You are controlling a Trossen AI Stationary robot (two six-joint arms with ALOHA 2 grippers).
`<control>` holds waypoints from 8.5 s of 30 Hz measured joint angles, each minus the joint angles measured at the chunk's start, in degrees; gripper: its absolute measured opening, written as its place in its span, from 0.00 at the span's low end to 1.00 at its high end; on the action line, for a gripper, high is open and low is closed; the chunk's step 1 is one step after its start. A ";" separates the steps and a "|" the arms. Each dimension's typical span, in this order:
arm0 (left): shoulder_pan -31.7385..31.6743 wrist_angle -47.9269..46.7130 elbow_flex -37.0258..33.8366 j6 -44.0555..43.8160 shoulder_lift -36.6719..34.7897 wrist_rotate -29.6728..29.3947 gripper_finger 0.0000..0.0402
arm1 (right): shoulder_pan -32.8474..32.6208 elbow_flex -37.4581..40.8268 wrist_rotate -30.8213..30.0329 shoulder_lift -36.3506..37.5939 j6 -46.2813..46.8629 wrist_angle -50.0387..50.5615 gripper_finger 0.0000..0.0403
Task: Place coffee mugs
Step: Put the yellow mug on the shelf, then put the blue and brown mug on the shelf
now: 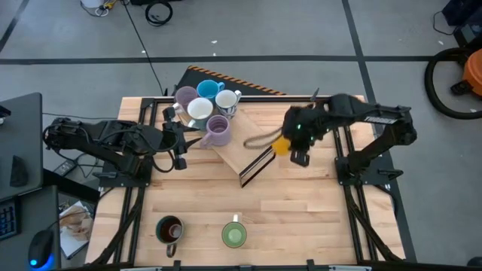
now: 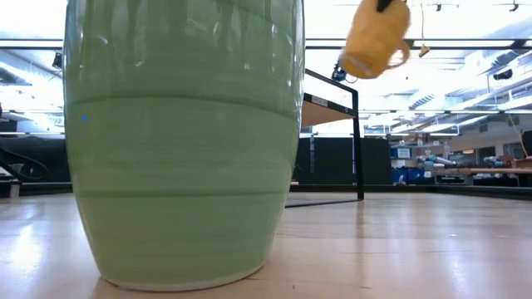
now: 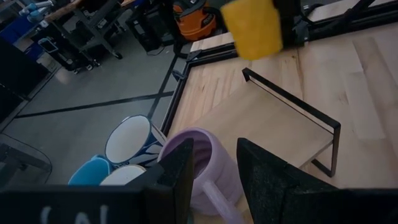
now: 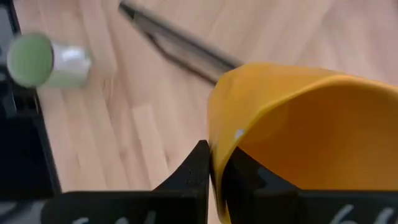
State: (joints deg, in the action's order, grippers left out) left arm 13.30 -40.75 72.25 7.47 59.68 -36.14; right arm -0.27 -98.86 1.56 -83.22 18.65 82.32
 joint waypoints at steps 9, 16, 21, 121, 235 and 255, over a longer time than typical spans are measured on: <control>0.00 0.02 0.00 -0.93 0.00 -0.02 0.32 | 5.72 -3.40 0.03 -1.23 -15.60 -6.19 0.07; 0.00 2.10 0.00 -2.35 -0.02 -1.50 0.32 | 10.09 -6.83 2.67 -9.31 -24.13 -8.78 0.07; 0.00 1.92 0.00 -2.66 -0.04 -1.55 0.32 | 11.52 -13.90 3.04 -16.71 -29.30 -7.70 0.07; 6.24 -1.18 0.00 -19.13 -0.04 18.07 0.32 | 6.59 16.95 -12.44 -9.88 -22.09 -45.31 0.18; 15.74 -39.57 24.54 -54.87 37.79 16.59 0.10 | 12.64 46.28 -4.87 22.16 -36.20 -71.44 0.18; -0.79 -31.94 31.87 -25.18 37.92 18.57 0.10 | 6.61 46.28 -4.92 24.09 -32.07 -67.10 0.18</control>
State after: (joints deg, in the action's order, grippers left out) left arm 12.51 -72.69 104.12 -17.71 97.60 -17.57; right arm 6.34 -52.58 -3.36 -59.13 -13.42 15.22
